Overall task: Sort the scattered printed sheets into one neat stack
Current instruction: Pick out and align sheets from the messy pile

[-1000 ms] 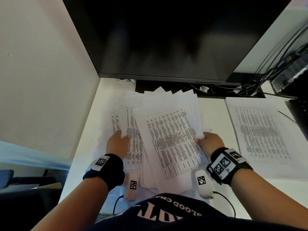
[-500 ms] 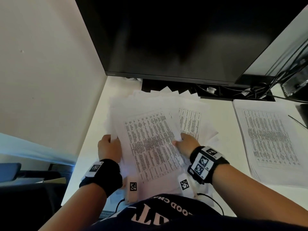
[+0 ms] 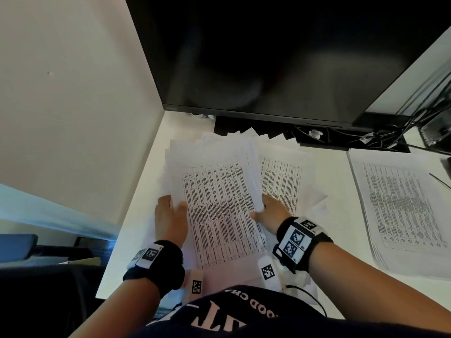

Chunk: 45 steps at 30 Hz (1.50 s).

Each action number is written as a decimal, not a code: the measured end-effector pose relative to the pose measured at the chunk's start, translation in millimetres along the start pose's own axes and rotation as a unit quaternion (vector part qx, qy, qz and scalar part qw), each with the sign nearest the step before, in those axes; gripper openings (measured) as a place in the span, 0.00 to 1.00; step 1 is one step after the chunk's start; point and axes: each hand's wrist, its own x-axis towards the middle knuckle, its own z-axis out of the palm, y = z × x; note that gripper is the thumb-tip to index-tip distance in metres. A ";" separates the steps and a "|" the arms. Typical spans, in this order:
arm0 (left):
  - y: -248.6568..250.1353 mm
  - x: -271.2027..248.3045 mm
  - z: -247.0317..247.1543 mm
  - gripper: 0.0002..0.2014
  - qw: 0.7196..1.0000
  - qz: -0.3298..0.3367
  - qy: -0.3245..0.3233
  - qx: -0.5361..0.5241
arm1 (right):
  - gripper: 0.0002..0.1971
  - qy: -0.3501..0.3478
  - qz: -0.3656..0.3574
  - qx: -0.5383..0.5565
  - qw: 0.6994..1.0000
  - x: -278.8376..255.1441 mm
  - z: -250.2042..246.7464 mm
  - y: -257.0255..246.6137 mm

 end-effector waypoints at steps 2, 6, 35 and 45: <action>3.9 -2.3 -4.6 0.23 0.999 0.020 0.024 0.026 | 0.23 0.014 0.004 0.041 0.999 -4.5 -3.2 8.0; 18.6 -7.8 -13.6 0.26 0.996 0.071 0.037 0.043 | 0.20 0.034 0.008 0.132 0.991 -13.4 -14.2 21.9; 178.2 -50.0 -25.7 0.19 0.918 0.280 -0.214 -0.179 | 0.17 0.281 -0.294 0.335 0.850 -91.4 -120.4 -41.7; 155.5 -41.2 -14.3 0.27 0.929 0.235 -0.199 -0.205 | 0.32 0.444 -0.438 0.126 0.772 -101.8 -127.2 -61.1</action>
